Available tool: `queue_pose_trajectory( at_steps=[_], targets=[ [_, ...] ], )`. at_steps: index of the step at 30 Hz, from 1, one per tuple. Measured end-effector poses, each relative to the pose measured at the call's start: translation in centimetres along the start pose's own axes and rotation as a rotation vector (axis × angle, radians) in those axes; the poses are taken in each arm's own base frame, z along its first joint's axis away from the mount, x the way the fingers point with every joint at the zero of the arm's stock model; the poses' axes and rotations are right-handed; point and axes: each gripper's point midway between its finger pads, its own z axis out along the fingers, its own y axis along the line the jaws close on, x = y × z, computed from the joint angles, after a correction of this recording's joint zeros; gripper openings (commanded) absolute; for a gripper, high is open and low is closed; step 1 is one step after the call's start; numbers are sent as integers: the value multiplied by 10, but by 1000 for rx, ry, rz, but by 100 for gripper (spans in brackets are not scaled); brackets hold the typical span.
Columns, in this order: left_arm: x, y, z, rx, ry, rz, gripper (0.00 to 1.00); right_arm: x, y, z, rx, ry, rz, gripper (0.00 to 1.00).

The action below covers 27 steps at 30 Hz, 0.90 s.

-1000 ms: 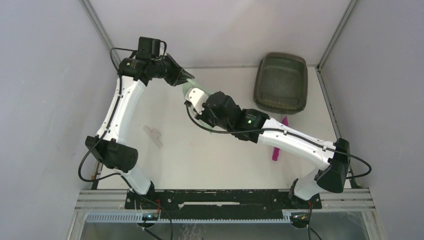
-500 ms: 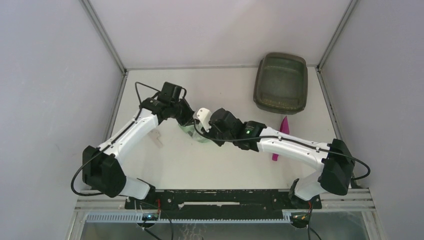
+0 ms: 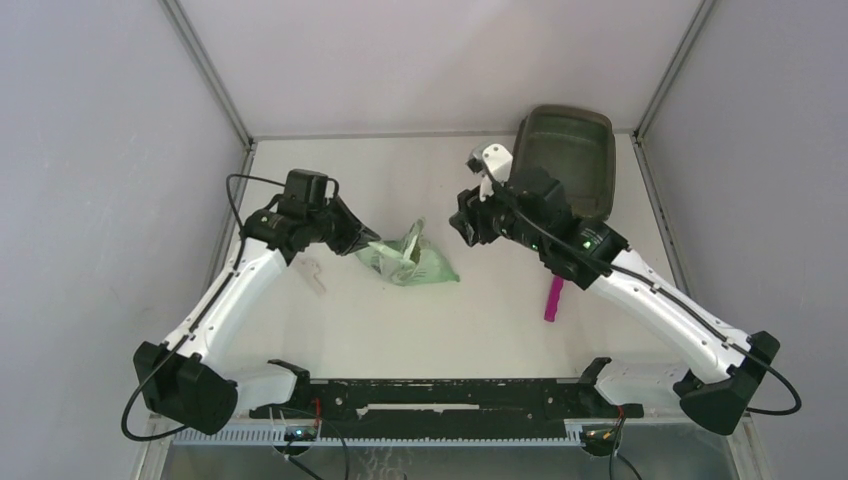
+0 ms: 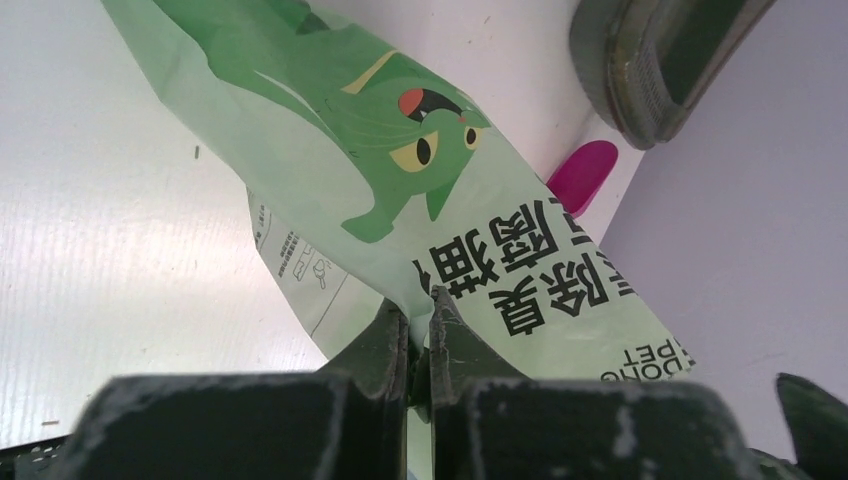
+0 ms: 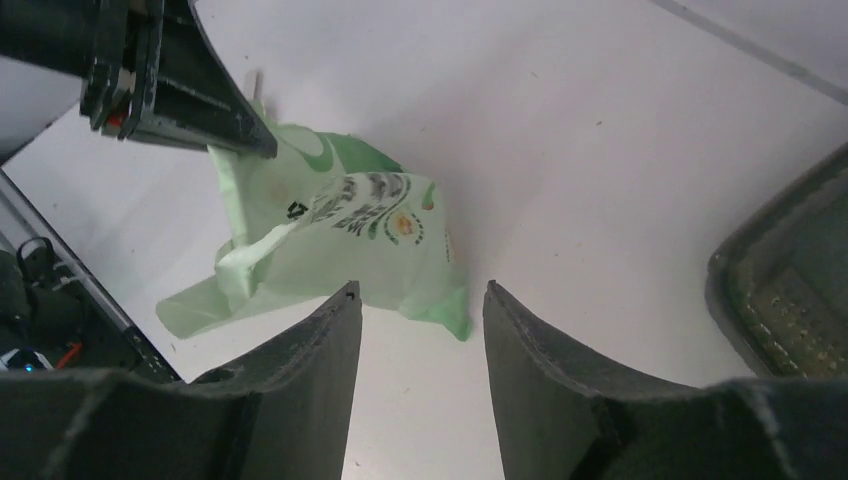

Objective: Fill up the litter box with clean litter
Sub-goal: Open the cat litter bag at the center of the board.

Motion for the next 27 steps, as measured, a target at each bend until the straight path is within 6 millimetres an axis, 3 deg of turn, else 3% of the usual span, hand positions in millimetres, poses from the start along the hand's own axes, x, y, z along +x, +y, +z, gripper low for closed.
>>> queue_pose_trajectory(
  at_steps=[3, 8, 12, 20, 24, 26, 27],
  targets=[
    [6, 8, -1, -8, 17, 9, 0, -6, -4, -5, 17, 1, 57, 56],
    [10, 9, 3, 6, 38, 17, 0, 3, 3, 7, 13, 91, 131, 61],
    [6, 8, 3, 17, 34, 8, 0, 10, 20, 10, -1, 165, 161, 65],
    [-8, 12, -7, 37, 20, -45, 0, 26, 53, -8, -11, 250, 146, 65],
    [-9, 12, -8, 40, 21, -52, 0, 20, 60, -8, 30, 264, 121, 65],
    [-9, 12, -9, 42, 22, -52, 0, 7, 58, -9, 59, 250, 119, 65],
    [-9, 12, -8, 41, 23, -52, 0, 8, 61, 1, 76, 271, 108, 65]
  ],
)
